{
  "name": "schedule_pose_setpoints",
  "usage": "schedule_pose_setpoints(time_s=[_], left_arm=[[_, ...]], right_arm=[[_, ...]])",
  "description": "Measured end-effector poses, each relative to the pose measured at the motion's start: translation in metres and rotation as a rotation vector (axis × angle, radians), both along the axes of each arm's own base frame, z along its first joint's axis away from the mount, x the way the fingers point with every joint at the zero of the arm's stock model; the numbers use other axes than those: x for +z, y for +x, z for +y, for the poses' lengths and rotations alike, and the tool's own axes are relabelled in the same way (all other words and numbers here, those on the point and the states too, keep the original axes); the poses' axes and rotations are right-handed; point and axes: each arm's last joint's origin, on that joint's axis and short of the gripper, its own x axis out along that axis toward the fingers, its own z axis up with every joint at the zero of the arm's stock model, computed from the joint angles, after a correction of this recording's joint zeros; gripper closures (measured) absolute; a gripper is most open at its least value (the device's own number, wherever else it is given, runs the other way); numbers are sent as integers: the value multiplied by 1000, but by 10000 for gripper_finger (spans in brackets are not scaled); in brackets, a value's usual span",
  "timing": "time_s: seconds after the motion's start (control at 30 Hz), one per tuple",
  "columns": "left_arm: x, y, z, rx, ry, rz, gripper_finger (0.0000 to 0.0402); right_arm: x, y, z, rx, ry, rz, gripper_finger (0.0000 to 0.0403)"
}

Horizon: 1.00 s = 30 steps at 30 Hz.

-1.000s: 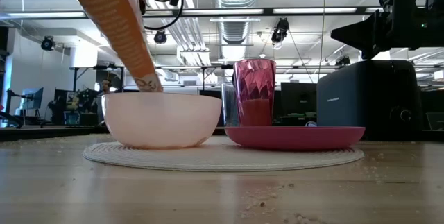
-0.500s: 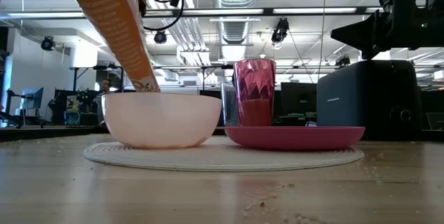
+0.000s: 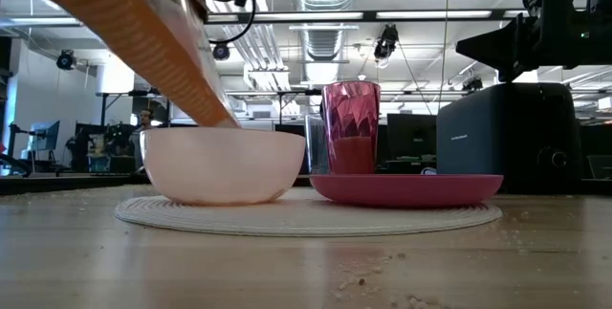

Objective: Arrange a breakfast setting
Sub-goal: Pour the cereal from the cereal box into the orange bowl

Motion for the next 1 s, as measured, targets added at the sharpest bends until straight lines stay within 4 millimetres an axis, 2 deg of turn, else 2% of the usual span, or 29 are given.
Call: schedule_pose_setpoints(time_s=[0.17,0.4,0.7,1.0], left_arm=[[6,-4,-13,-70,83,-43,402],[22,-21,-39,-169,228,-100,402],[45,-54,-70,-275,479,-186,402],[62,-91,-81,-299,844,-264,402]], right_arm=[[0,0,0,0,0,0,360],[0,0,0,0,0,0,360],[0,0,0,0,1,0,360],[0,0,0,0,0,0,360]])
